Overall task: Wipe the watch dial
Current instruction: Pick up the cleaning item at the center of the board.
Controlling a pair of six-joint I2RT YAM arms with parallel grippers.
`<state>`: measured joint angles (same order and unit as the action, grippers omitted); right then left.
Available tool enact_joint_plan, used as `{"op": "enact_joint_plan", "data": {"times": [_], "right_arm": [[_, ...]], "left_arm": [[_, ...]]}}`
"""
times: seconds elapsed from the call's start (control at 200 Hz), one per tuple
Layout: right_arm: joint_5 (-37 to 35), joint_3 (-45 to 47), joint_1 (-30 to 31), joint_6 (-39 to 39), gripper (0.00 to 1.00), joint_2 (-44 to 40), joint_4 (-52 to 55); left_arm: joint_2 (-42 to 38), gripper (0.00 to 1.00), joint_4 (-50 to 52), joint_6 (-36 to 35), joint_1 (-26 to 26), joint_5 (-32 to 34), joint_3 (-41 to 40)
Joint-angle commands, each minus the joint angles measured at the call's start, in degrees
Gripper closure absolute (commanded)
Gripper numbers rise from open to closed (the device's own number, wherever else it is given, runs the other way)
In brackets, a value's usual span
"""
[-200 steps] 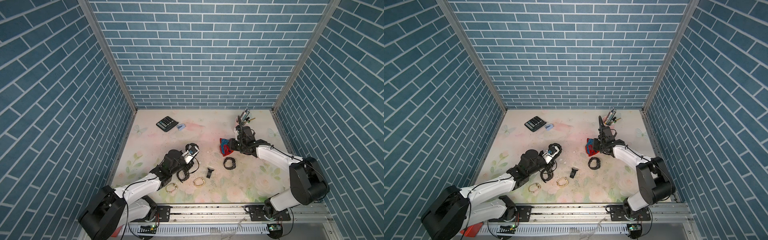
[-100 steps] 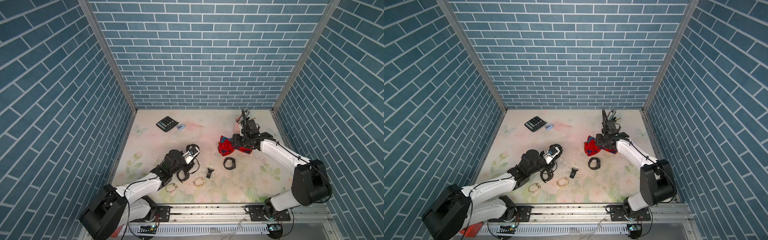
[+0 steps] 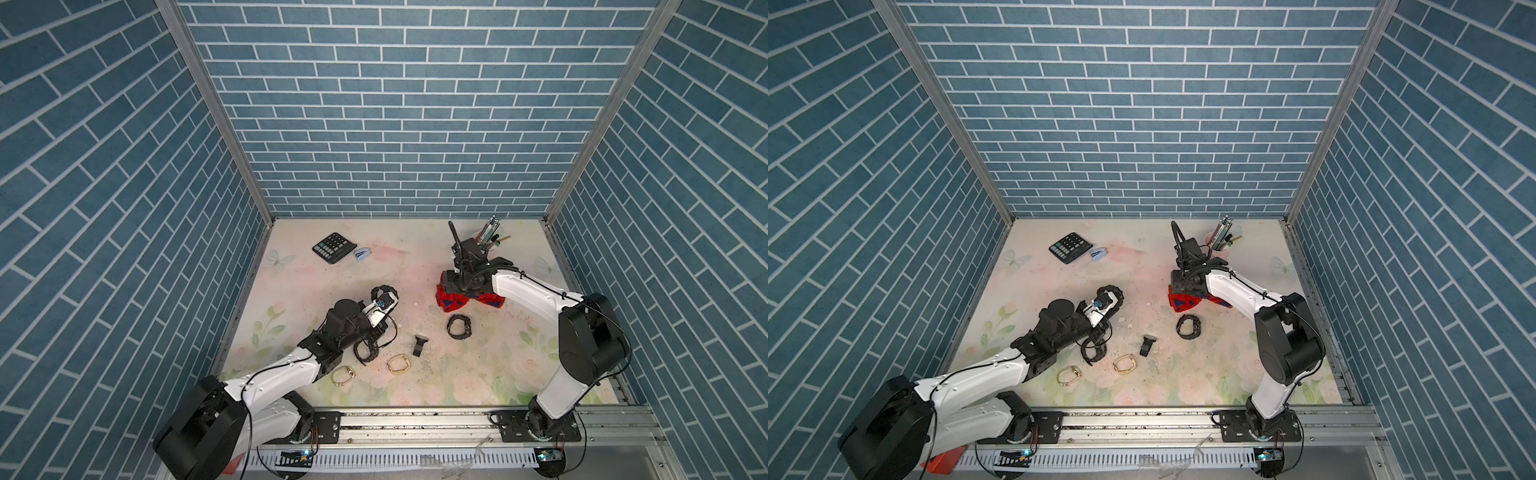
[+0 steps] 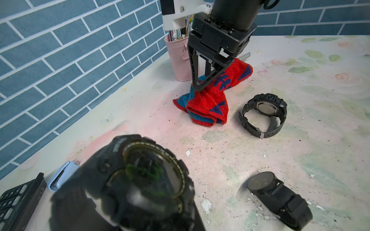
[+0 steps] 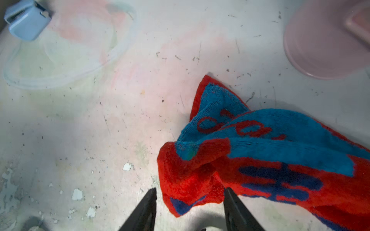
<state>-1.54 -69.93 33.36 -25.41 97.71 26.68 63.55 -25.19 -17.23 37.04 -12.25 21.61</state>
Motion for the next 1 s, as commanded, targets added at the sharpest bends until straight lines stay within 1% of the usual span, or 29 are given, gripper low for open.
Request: {"op": "enact_joint_plan", "data": {"times": [0.0,0.155,0.275,0.35,0.435,0.475,0.525,0.58,0.665,0.715,0.83,0.995], "right_arm": [[-5.53,-2.08,2.06,2.38,0.45,1.62,3.11],[-7.60,-4.74,4.29,4.59,0.46,5.20,4.35],[-9.27,-5.73,4.32,5.04,0.46,7.52,4.01],[-9.05,-6.44,4.41,5.61,0.46,9.29,3.82],[-9.17,-6.44,4.34,5.90,0.46,11.09,3.08],[-9.56,-6.58,4.34,5.73,0.52,11.76,3.28],[-10.17,-6.80,4.34,5.50,0.62,12.07,3.55],[-10.50,-6.26,4.32,5.46,0.72,11.77,3.15],[-10.93,-5.45,4.34,5.69,0.91,10.57,2.69],[-10.69,-4.90,4.33,6.04,1.00,9.44,2.38],[-7.42,-2.50,4.30,8.18,1.00,5.20,0.50],[-2.45,1.23,4.25,12.84,1.00,-2.04,-2.86]], "left_arm": [[-0.05,1.00,-0.91,-0.08,0.06,-0.24,-0.13],[-0.29,1.00,-0.95,-0.13,0.05,0.88,-0.36],[-0.61,1.00,-0.53,-0.25,0.05,0.77,-0.31],[-0.49,1.00,-0.87,-0.34,0.05,1.39,-0.43],[-0.27,1.00,-0.70,-0.17,0.05,0.65,-0.17],[-0.25,1.00,-0.51,-0.21,0.06,0.56,-0.16],[-0.20,1.00,-0.66,-0.29,0.06,1.09,-0.34],[-0.09,1.00,-1.00,-0.34,0.06,1.26,-0.38],[0.42,1.00,-1.05,0.01,0.06,0.03,-0.08],[0.78,1.00,-1.03,0.18,0.05,-0.55,0.16],[1.72,1.00,-1.78,0.53,0.06,-1.07,0.18],[3.92,1.00,-3.42,1.97,0.05,-4.43,0.60]]}}
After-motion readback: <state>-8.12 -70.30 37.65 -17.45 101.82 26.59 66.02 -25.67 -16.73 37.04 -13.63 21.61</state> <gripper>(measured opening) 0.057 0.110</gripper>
